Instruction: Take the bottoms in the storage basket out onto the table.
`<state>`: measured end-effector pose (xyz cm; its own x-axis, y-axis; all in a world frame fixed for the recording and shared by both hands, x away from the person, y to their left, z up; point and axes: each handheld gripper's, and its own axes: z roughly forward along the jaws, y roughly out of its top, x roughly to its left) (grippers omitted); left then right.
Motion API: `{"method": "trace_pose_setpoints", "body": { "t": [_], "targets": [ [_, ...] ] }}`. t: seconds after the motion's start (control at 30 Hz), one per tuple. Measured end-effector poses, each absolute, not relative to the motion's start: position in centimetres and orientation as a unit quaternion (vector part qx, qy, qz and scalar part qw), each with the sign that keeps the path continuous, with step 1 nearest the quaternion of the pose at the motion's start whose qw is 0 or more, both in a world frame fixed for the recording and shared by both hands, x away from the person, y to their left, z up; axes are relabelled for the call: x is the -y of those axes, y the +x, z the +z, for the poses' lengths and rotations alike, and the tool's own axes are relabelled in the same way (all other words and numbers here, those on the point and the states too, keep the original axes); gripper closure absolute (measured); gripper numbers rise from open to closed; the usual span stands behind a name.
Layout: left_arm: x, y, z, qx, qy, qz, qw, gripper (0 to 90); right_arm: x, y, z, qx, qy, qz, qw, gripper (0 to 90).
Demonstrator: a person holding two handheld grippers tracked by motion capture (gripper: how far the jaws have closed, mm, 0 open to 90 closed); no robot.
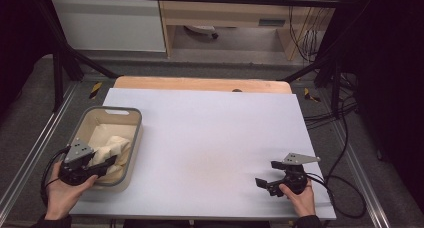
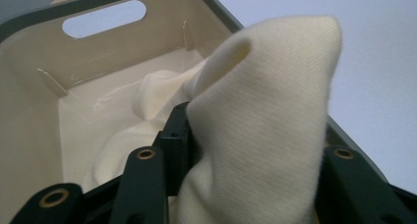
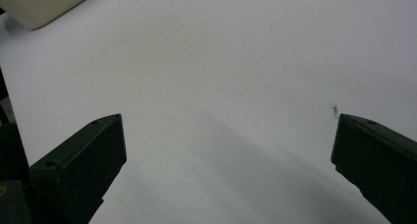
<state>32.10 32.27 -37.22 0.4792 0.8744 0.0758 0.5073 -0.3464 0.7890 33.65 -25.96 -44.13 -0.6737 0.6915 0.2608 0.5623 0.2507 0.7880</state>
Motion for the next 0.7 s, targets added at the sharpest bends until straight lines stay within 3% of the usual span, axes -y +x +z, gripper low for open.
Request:
{"method": "trace_pose_setpoints", "body": {
  "t": [0.7],
  "targets": [
    [-32.82,31.89,-36.71,-0.457,0.765,0.267,0.368,64.7,25.97,33.67,-44.15,-0.788,0.397,0.465,0.070,0.5]
  ]
}}
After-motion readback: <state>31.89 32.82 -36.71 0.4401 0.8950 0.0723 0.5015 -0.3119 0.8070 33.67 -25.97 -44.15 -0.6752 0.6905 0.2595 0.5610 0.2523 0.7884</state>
